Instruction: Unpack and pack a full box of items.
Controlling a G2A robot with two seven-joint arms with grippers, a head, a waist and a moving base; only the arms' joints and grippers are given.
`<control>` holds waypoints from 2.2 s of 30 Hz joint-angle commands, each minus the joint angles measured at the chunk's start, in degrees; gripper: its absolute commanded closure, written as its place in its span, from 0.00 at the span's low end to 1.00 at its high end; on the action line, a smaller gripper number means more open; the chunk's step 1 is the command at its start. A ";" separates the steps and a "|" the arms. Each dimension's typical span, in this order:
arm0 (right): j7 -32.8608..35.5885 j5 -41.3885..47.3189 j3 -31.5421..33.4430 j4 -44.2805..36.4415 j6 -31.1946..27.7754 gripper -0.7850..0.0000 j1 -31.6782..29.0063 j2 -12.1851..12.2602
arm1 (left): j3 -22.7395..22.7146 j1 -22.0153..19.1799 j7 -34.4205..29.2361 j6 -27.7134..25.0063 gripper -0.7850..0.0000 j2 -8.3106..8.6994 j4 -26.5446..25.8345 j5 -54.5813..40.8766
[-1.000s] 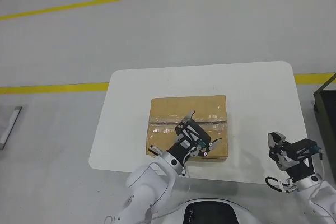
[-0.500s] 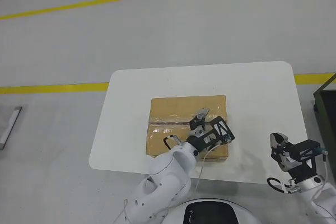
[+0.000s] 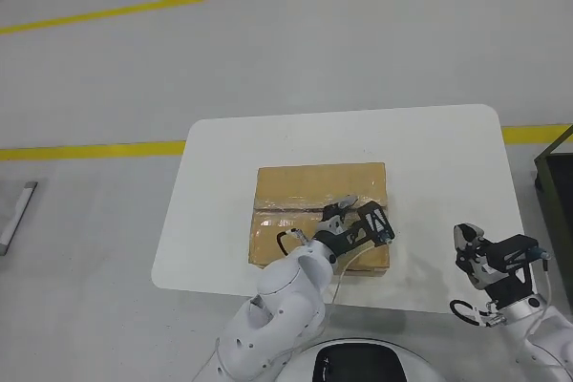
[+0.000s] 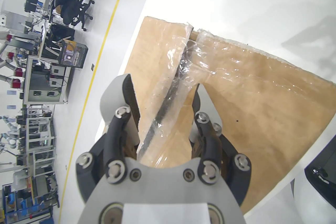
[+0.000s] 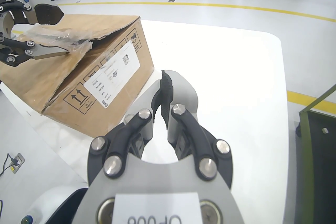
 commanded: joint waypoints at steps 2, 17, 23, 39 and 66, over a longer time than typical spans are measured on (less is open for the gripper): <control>-0.11 0.13 0.04 0.09 -0.07 1.00 0.10 -0.02 | 0.18 -0.01 0.26 -0.20 0.50 -0.09 0.25 1.03; -0.15 0.76 0.11 1.10 -0.29 1.00 0.59 -0.11 | 0.05 0.76 1.54 1.00 0.71 -0.74 0.87 3.14; -0.09 0.84 0.21 1.09 -0.41 1.00 0.63 -0.14 | -0.29 1.16 1.81 2.07 0.96 -1.01 1.66 3.62; -1.78 3.99 2.05 -0.76 -2.28 1.00 0.56 -0.17 | -8.85 3.23 5.24 12.91 1.00 -1.35 -5.82 0.60; -0.70 4.72 -0.36 -2.88 -4.92 1.00 3.98 -0.22 | -38.91 10.35 4.87 20.98 0.84 0.62 -11.66 -2.42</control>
